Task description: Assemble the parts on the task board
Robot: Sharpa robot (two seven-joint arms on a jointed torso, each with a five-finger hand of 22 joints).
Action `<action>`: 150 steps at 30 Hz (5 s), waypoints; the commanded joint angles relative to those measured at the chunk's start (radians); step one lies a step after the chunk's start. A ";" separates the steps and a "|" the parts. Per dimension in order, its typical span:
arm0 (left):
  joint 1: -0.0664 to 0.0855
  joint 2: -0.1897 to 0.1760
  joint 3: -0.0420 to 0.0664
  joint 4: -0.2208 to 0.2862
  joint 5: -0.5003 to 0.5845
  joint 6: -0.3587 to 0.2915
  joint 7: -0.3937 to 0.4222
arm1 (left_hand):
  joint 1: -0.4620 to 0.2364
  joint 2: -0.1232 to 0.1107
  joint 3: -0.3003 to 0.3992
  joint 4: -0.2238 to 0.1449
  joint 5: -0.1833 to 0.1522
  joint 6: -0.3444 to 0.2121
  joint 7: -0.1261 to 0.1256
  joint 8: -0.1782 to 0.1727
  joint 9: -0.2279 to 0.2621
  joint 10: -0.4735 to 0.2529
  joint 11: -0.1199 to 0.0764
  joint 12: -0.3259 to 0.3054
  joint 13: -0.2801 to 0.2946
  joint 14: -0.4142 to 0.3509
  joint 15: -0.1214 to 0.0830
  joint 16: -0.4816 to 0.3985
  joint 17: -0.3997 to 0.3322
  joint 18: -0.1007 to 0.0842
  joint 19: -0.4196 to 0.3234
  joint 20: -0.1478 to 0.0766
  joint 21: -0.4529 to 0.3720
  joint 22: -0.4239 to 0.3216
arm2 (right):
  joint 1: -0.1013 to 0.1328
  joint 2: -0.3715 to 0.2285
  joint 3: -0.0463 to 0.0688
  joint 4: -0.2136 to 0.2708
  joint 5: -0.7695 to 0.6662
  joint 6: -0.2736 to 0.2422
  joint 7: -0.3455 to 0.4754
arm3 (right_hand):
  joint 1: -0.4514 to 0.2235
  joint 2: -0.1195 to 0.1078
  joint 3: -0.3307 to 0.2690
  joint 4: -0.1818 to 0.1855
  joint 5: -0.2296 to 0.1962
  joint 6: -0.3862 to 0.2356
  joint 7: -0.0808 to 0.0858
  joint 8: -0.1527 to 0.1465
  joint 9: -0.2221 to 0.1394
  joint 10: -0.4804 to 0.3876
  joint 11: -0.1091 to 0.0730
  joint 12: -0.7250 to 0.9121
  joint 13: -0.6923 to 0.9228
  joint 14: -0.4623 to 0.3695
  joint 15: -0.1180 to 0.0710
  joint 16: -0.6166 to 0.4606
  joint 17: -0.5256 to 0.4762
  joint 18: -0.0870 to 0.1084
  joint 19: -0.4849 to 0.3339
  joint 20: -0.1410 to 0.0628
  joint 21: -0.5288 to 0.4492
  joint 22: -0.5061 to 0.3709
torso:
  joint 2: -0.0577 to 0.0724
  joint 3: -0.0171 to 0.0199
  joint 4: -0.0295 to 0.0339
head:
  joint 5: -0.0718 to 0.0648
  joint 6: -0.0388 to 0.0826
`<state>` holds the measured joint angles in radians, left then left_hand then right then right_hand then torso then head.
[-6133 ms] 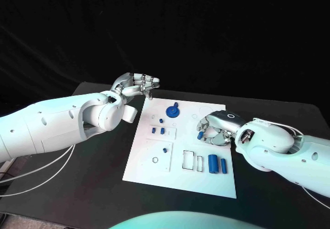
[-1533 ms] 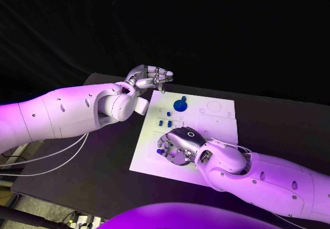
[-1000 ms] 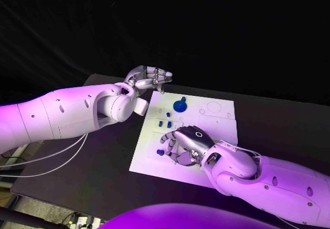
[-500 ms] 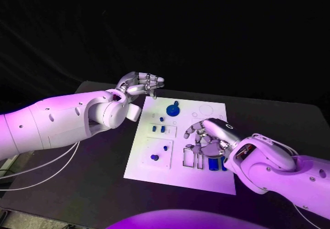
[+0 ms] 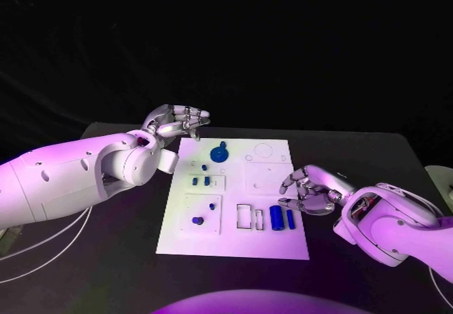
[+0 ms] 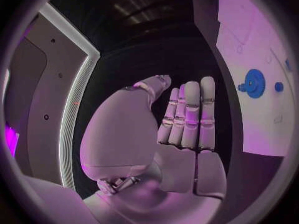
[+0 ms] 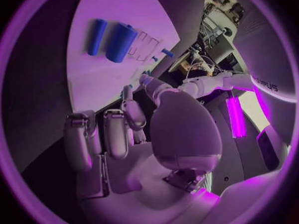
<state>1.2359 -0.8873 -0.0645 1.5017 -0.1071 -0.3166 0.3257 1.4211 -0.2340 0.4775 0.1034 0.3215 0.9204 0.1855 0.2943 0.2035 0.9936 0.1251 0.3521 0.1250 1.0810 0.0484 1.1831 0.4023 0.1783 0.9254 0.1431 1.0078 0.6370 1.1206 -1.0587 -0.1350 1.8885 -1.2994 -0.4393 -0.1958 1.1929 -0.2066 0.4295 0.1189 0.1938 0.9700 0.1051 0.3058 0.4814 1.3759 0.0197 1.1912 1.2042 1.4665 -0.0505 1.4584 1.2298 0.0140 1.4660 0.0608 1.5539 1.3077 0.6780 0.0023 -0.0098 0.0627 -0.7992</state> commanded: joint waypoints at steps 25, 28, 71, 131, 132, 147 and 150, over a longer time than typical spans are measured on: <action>-0.002 -0.009 0.000 0.017 0.003 0.029 0.011 | 0.000 -0.001 0.005 0.002 0.000 -0.003 0.002 0.005 0.002 -0.007 0.000 0.009 0.001 -0.009 0.001 0.004 -0.001 0.006 -0.003 0.003 -0.006 -0.001 | -0.068 0.038 -0.009 0.011 -0.131 -0.006 -0.246 | -0.042 -0.013 -0.096 0.138 0.044 0.009 -0.012 0.028 0.012 0.019 -0.007 0.031 0.046 0.054 -0.006 0.024 0.040 -0.014 0.105 -0.012 0.017 0.263 | 0.000 -0.0023 0.0010 | -0.049 -0.010; -0.002 -0.010 0.000 0.017 0.003 0.030 0.010 | 0.000 -0.001 0.005 0.002 0.000 -0.003 0.002 0.005 0.002 -0.007 0.000 0.009 0.001 -0.009 0.001 0.004 -0.001 0.006 -0.003 0.003 -0.006 -0.001 | -0.071 0.048 -0.009 0.005 -0.133 0.004 -0.252 | -0.044 -0.013 -0.103 0.146 0.046 0.012 -0.013 0.031 0.013 0.021 -0.008 0.033 0.049 0.055 -0.006 0.025 0.043 -0.014 0.105 -0.012 0.017 0.263 | 0.000 -0.0019 -0.0014 | -0.046 -0.011; -0.002 -0.016 -0.001 0.022 0.000 0.049 -0.011 | -0.008 -0.002 0.004 0.004 0.000 -0.006 0.001 0.006 0.002 -0.015 0.001 0.010 0.001 -0.008 0.002 0.007 -0.001 0.006 -0.003 0.004 -0.006 -0.001 | -0.121 0.151 -0.009 -0.042 -0.234 0.079 -0.338 | 0.011 0.027 -0.280 0.161 0.102 0.025 -0.029 0.072 0.029 0.020 -0.022 0.009 0.049 0.055 -0.019 0.028 0.057 -0.014 0.105 -0.023 0.017 0.263 | 0.000 -0.0014 -0.0015 | -0.031 -0.021; -0.001 -0.015 -0.001 0.025 0.000 0.053 -0.024 | -0.011 0.001 0.005 0.005 0.001 -0.008 0.001 0.008 0.003 -0.024 0.002 0.011 0.001 -0.010 0.003 0.009 -0.002 0.006 -0.004 0.004 -0.007 -0.001 | -0.077 0.267 -0.003 -0.062 -0.097 0.067 -0.351 | -0.167 0.048 -0.202 0.175 0.094 0.067 -0.049 0.121 0.028 0.063 -0.038 0.053 0.122 0.062 -0.032 0.042 0.106 -0.014 0.105 -0.036 0.017 0.263 | 0.002 -0.0007 -0.0014 | -0.018 -0.023; -0.001 -0.015 -0.001 0.025 0.000 0.053 -0.024 | -0.011 0.001 0.005 0.005 0.001 -0.008 0.001 0.008 0.003 -0.024 0.002 0.011 0.001 -0.010 0.003 0.009 -0.002 0.006 -0.004 0.004 -0.007 -0.001 | -0.077 0.268 -0.003 -0.065 -0.102 0.065 -0.352 | -0.170 0.049 -0.205 0.175 0.091 0.067 -0.049 0.122 0.028 0.062 -0.038 0.052 0.122 0.062 -0.032 0.042 0.106 -0.014 0.105 -0.036 0.017 0.263 | 0.002 -0.0007 -0.0014 | -0.018 -0.023; -0.001 -0.018 -0.001 0.027 -0.001 0.052 -0.026 | -0.012 0.002 0.005 0.006 0.001 -0.008 0.002 0.009 0.003 -0.025 0.002 0.012 0.001 -0.010 0.003 0.010 -0.002 0.006 -0.004 0.005 -0.007 -0.001 | -0.077 0.280 -0.003 -0.076 -0.156 0.054 -0.357 | -0.217 0.056 -0.292 0.175 0.004 0.056 -0.048 0.135 0.031 0.058 -0.037 0.035 0.120 0.061 -0.031 0.037 0.099 -0.014 0.105 -0.035 0.017 0.263 | 0.002 -0.0004 -0.0020 | -0.014 -0.023; -0.001 -0.018 -0.001 0.027 -0.001 0.052 -0.026 | -0.012 0.002 0.005 0.006 0.001 -0.008 0.002 0.009 0.003 -0.025 0.002 0.012 0.001 -0.010 0.003 0.010 -0.002 0.006 -0.004 0.005 -0.007 -0.001 | -0.077 0.282 -0.003 -0.074 -0.156 0.055 -0.356 | -0.218 0.057 -0.310 0.175 0.001 0.054 -0.048 0.137 0.032 0.057 -0.036 0.032 0.119 0.060 -0.031 0.036 0.098 -0.014 0.105 -0.035 0.017 0.263 | 0.002 -0.0009 -0.0023 | -0.014 -0.024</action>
<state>1.2341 -0.9060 -0.0657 1.5251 -0.1074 -0.2793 0.2962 1.4211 -0.2340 0.4803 0.1062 0.3214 0.9204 0.1855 0.2986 0.2045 0.9758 0.1287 0.3598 0.1249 1.0774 0.0521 1.1868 0.4021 0.1784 0.9255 0.1431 1.0078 0.6370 1.0437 -0.7790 -0.1383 1.8119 -1.4265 -0.3971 -0.5467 0.9828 -0.1512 0.1236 0.2941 0.1972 1.0299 0.0560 0.4398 0.5125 1.4329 -0.0160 1.2258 1.3078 1.4665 -0.0789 1.4968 1.3078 0.0142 1.4661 0.0324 1.5662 1.3078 0.6796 0.0016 -0.0117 0.0485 -0.8222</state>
